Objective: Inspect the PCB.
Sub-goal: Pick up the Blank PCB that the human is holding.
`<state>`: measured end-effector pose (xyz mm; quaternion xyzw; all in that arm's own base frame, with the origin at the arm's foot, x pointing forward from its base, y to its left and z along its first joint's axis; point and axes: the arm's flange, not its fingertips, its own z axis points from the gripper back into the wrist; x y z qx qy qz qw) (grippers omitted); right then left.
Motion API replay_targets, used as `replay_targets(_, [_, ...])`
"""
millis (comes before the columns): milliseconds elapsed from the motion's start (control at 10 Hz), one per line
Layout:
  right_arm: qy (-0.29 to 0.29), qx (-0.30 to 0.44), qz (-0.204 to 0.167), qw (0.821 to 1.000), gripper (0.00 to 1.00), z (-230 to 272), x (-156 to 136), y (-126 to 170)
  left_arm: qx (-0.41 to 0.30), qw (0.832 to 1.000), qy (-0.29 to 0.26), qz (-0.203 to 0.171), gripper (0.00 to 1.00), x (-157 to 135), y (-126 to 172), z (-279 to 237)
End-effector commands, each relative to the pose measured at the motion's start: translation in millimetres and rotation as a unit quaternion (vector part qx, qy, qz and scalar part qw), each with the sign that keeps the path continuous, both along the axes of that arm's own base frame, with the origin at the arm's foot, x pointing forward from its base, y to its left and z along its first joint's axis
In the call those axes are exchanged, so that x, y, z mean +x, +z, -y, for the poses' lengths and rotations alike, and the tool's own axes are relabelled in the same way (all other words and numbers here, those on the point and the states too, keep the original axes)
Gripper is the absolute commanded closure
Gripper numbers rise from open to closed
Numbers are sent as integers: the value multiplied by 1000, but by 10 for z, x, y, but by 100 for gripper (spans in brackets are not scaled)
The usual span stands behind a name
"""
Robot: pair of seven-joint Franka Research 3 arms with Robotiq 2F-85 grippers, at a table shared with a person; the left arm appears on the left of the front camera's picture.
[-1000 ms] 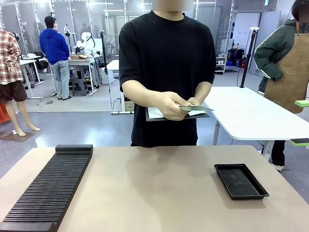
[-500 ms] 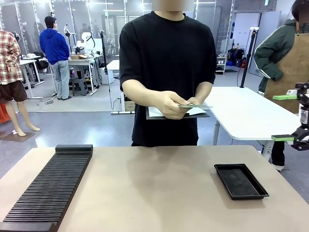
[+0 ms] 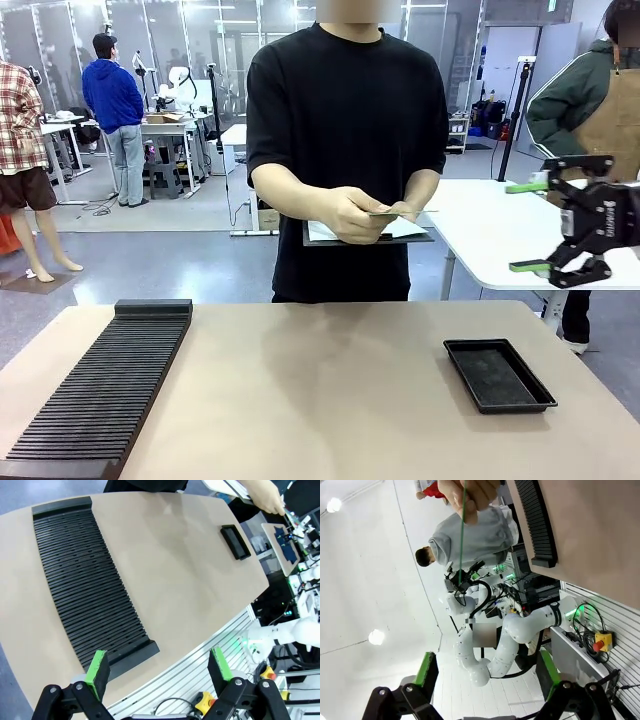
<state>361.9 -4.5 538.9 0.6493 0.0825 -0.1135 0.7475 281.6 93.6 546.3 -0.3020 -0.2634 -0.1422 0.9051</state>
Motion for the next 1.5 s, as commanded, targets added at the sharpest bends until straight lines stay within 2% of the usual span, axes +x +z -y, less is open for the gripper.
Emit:
replay_targets(0, [-2, 19, -13, 1000, 0, -212, 252, 46, 11, 1000, 9, -6, 0, 8, 26, -4])
replay_targets(300, [5, 30, -3, 1000, 0, -514, 479, 28, 11, 1000, 9, -6, 0, 8, 26, -4])
replay_targets(600, [20, 44, -10, 999, 0, -780, 700, -76, 11, 1000, 9, -6, 0, 8, 26, -4])
replay_targets(900, [29, 52, -15, 998, 0, -944, 785, -203, 11, 1000, 9, -6, 0, 8, 26, -4])
replay_targets(1100, [32, 62, -1, 998, 0, -986, 821, -263, 11, 1000, 9, -6, 0, 8, 26, -4])
replay_targets(1200, [45, 63, 4, 997, 53, -1018, 817, -262, 11, 1000, 9, -6, 0, 8, 26, -4])
replay_targets(1300, [47, 58, 0, 997, 60, -1057, 832, -284, 11, 1000, 9, -6, 0, 8, 26, -4])
replay_targets(1400, [49, 64, -1, 997, 100, -1095, 854, -278, 11, 1000, 9, -6, 0, 8, 26, -4])
